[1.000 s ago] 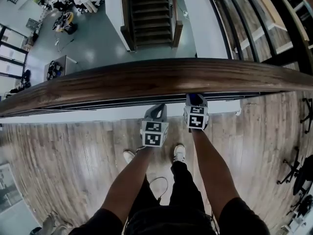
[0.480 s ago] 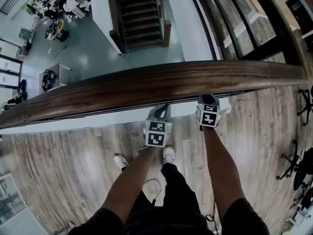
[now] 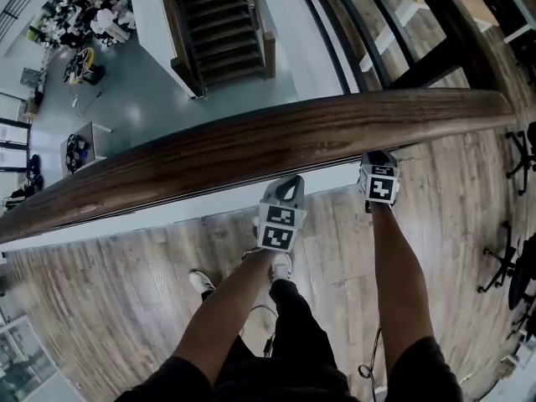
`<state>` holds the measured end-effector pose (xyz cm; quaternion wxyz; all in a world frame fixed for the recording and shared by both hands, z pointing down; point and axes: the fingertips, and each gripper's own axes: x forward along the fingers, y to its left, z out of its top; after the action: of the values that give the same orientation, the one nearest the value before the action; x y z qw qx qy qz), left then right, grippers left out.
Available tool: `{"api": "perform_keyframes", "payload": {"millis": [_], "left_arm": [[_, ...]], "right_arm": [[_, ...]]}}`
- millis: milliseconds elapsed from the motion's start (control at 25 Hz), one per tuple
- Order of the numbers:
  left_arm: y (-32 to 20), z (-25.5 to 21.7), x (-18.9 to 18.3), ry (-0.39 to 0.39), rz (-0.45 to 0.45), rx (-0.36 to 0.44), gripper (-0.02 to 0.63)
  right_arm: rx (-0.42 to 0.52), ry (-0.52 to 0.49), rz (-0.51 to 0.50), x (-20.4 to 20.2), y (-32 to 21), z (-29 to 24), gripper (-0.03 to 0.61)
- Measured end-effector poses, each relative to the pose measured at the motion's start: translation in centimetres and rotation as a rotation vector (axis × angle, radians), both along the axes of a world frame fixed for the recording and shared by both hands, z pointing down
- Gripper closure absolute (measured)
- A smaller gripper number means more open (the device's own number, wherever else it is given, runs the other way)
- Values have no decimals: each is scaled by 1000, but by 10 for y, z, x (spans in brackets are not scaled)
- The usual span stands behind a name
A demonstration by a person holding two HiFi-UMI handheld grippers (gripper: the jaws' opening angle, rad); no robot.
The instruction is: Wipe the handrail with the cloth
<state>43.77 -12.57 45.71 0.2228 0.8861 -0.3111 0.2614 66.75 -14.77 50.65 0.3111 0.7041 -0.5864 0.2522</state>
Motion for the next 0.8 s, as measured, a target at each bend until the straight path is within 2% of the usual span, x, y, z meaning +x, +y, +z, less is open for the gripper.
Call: {"api": "perform_keyframes", "payload": {"millis": [240, 400, 480, 560, 640, 720, 800], "left_arm": [[-3, -3, 23, 33, 34, 19, 611], [5, 4, 9, 40, 29, 14, 611], [7, 8, -5, 42, 13, 10, 611], [10, 14, -22, 42, -7, 8, 611], [11, 21, -44, 39, -37, 2, 611], [8, 28, -73, 37, -80, -10, 611], [7, 35, -106, 41, -134, -24, 611]], "right_arm": [[-4, 20, 88, 50, 12, 1, 468], [-10, 51, 134, 65, 24, 5, 468], [11, 10, 183, 65, 27, 8, 468], [97, -86, 234, 49, 28, 4, 468], [202, -146, 231, 14, 26, -9, 468], [273, -168, 166, -37, 22, -17, 468], [301, -182, 76, -101, 22, -18, 468]]}}
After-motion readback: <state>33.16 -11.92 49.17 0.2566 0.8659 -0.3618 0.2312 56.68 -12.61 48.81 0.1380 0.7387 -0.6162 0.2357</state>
